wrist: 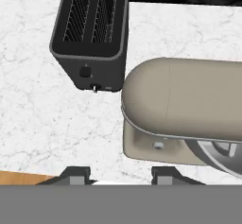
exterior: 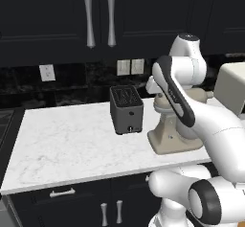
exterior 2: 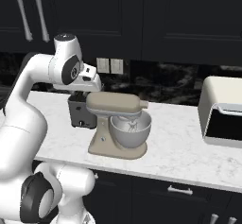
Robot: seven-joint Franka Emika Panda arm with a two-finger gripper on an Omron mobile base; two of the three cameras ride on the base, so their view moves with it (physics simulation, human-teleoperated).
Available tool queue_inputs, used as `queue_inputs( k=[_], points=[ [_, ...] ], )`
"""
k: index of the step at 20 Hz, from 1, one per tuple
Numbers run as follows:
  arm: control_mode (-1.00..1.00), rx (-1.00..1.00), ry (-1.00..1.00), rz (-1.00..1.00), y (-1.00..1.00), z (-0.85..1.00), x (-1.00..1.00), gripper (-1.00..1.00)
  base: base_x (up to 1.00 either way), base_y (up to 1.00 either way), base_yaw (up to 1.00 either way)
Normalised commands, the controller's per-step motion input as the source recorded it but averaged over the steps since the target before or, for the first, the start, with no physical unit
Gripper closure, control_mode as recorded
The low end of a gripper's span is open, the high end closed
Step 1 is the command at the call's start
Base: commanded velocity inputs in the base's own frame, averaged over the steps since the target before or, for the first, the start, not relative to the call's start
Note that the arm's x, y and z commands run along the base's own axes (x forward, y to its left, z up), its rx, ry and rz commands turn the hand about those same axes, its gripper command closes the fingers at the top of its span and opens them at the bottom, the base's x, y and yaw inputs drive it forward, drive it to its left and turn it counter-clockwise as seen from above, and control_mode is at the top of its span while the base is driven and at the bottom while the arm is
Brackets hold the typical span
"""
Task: Navigate to the electric kettle.
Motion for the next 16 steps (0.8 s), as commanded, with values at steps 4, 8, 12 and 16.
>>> queue_inputs(
  k=[4,8,12,16],
  points=[
    [1.0,0.0,0.0,0.0,0.0,0.0,0.0,-1.0,-0.01,0.0,0.0],
    [1.0,0.0,0.0,0.0,0.0,0.0,0.0,-1.0,-0.3,0.0,0.08],
    [1.0,0.0,0.0,0.0,0.0,0.0,0.0,-1.0,-0.94,0.0,0.52],
    [1.0,0.0,0.0,0.0,0.0,0.0,0.0,-1.0,-0.79,0.0,0.74]
  ],
)
